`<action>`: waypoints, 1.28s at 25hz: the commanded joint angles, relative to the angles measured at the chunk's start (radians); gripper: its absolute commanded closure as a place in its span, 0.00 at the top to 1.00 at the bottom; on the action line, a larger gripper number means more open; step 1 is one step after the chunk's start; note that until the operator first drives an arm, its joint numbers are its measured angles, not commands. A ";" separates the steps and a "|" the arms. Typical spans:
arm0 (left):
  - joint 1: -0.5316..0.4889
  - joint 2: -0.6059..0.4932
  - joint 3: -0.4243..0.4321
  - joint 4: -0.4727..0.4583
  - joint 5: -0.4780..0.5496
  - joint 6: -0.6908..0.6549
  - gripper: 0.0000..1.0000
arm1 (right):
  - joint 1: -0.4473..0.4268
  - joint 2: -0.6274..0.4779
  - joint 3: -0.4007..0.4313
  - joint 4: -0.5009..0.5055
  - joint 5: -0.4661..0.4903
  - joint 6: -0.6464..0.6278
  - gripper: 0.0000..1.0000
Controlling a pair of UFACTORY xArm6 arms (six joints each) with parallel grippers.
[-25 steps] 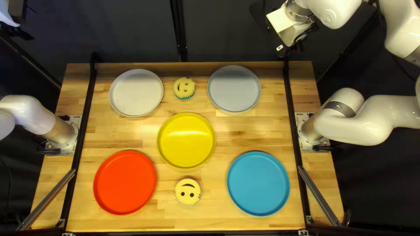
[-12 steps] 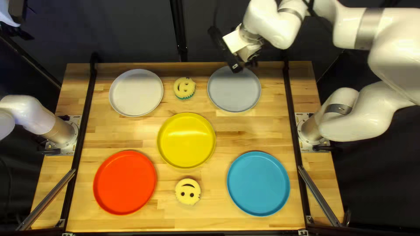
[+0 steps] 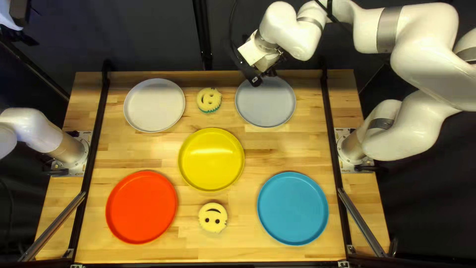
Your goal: Pick up sponge and scrub the plate
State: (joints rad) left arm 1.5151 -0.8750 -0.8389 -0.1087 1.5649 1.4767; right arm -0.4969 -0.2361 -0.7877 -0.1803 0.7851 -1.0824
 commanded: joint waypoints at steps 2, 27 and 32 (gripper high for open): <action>0.000 0.000 0.000 0.000 0.000 0.000 1.00 | 0.024 0.121 -0.024 0.006 -0.085 0.009 1.00; 0.000 0.000 0.000 0.000 0.000 0.000 1.00 | 0.134 0.445 -0.070 -0.224 -0.506 0.092 1.00; 0.000 0.000 0.000 0.000 0.000 0.000 1.00 | 0.121 0.477 -0.043 -0.383 -0.582 0.232 1.00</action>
State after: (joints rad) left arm 1.5151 -0.8750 -0.8389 -0.1087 1.5649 1.4767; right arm -0.3667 0.2210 -0.8398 -0.4916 0.2428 -0.9121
